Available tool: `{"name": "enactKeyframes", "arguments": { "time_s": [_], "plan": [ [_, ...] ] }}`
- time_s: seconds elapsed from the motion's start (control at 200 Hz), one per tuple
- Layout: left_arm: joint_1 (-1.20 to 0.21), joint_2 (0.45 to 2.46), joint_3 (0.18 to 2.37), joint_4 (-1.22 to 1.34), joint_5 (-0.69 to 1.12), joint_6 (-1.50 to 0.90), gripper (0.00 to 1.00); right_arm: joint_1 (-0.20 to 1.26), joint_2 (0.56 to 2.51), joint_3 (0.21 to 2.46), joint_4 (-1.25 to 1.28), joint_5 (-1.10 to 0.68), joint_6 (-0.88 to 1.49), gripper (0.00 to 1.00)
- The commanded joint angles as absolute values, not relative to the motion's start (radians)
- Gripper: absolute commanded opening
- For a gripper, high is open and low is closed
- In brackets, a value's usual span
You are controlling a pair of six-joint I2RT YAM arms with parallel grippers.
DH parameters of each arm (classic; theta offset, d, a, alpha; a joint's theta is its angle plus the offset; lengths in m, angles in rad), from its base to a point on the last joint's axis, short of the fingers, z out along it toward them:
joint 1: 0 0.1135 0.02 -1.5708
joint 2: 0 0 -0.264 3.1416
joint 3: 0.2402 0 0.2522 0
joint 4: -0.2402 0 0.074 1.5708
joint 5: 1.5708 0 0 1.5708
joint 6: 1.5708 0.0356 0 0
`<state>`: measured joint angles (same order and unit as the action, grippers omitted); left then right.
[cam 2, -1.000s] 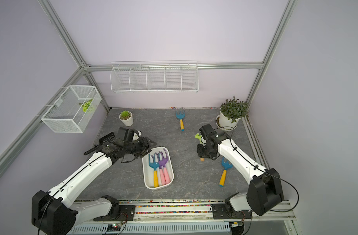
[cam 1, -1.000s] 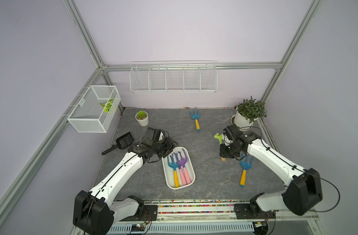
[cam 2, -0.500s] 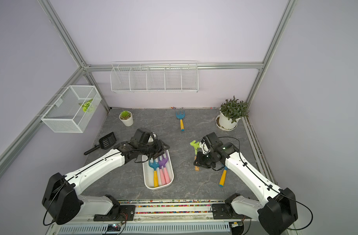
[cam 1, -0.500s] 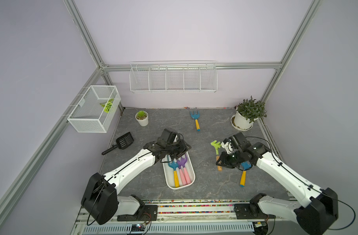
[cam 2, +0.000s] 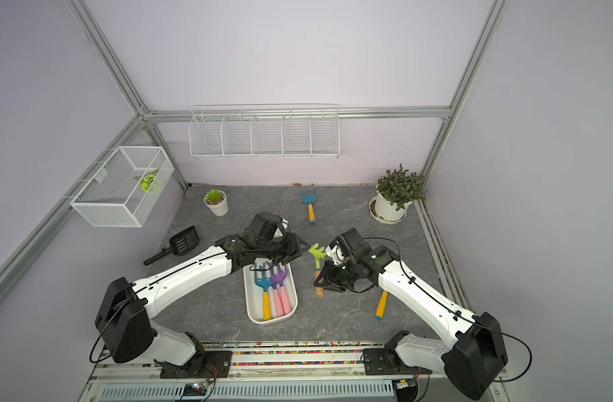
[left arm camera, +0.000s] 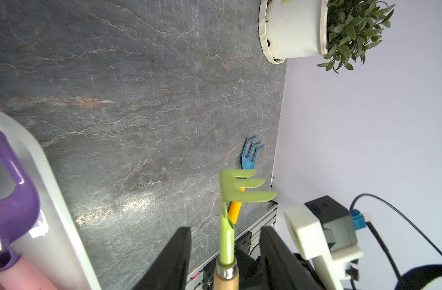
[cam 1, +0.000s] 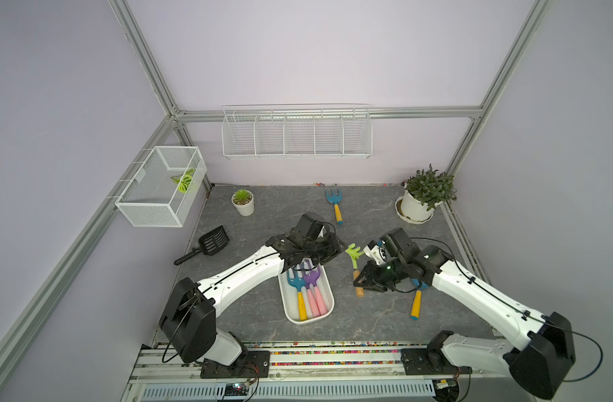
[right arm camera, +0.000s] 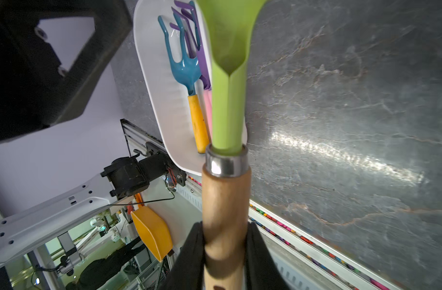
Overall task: Put the rake into the storage box
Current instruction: Pick up the rake at the center of the board.
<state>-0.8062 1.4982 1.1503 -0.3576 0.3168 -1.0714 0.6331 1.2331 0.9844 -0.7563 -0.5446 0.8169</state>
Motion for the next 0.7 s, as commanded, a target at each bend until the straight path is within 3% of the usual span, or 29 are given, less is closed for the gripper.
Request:
{"name": "enactKeyframes", "arguments": {
  "time_s": [0.0, 0.29, 0.695],
  "plan": [
    [-0.823, 1.514, 1.185, -0.382, 0.286, -1.047, 0.49, 0.665, 1.259, 1.038, -0.704, -0.563, 0.86, 0.0],
    [-0.844, 1.512, 1.197, -0.42, 0.253, -1.034, 0.41, 0.688, 1.297, 1.091, -0.671, -0.568, 0.893, 0.0],
    [-0.845, 1.52, 1.215, -0.42, 0.25, -1.035, 0.19, 0.728, 1.305, 1.1, -0.686, -0.554, 0.887, 0.0]
  ]
}}
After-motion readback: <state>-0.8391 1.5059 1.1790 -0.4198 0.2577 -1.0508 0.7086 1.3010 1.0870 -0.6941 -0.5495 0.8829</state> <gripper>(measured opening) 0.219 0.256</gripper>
